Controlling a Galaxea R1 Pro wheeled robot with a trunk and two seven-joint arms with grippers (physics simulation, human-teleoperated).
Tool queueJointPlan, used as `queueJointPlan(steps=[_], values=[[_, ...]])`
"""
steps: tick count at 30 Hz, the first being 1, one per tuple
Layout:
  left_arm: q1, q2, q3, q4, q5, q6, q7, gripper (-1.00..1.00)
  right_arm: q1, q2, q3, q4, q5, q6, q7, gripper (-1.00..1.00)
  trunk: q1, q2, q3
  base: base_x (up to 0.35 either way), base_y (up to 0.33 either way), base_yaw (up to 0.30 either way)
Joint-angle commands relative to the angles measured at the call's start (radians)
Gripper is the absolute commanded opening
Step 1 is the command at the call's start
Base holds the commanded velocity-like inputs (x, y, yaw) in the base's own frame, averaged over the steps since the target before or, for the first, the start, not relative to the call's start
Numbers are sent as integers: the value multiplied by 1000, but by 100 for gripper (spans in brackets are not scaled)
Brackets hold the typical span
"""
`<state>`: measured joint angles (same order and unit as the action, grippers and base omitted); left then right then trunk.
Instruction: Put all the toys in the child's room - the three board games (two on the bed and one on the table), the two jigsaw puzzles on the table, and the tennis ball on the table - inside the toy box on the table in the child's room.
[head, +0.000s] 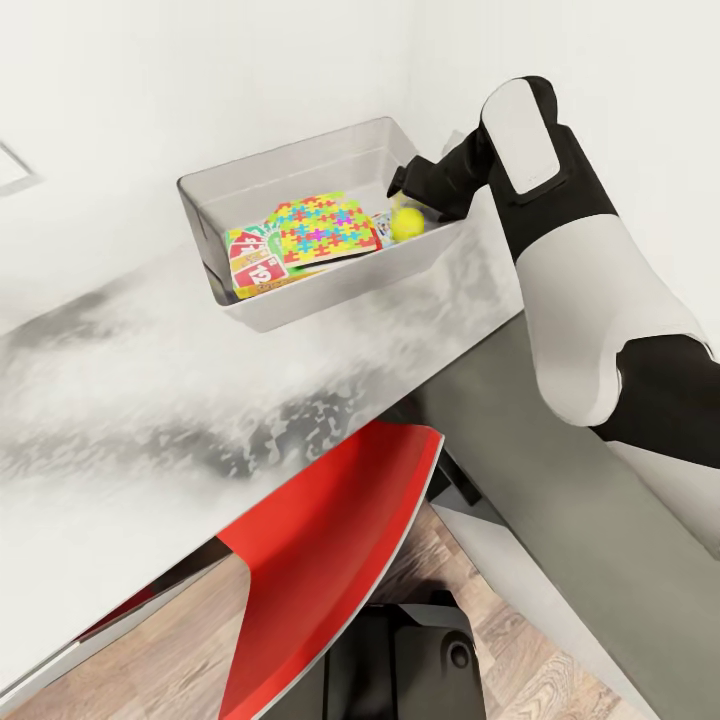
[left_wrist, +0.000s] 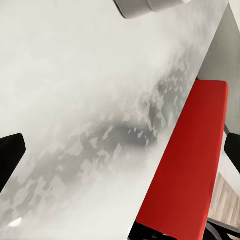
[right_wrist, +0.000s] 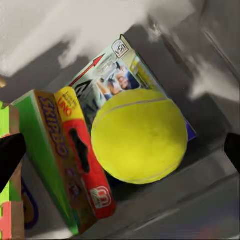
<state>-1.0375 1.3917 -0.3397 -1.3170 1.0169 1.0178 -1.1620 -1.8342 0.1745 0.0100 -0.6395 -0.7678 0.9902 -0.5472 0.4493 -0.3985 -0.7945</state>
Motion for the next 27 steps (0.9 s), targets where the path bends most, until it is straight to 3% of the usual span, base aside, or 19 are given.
queueJointPlan(steps=[1,22,27], values=[[-6,1,-7,1,3,5,-2,100,0,0,2,0,-4,5,-11,100,1,-2,-1,0,0,0],[-6,1,-7,1,3,4,-2,100,1,0,2,-58,2,5,-11,100,1,-2,-1,-2,0,0],[-6,1,-6,1,3,4,-2,100,1,0,2,-65,2,5,-12,100,1,-2,-1,-222,0,0]])
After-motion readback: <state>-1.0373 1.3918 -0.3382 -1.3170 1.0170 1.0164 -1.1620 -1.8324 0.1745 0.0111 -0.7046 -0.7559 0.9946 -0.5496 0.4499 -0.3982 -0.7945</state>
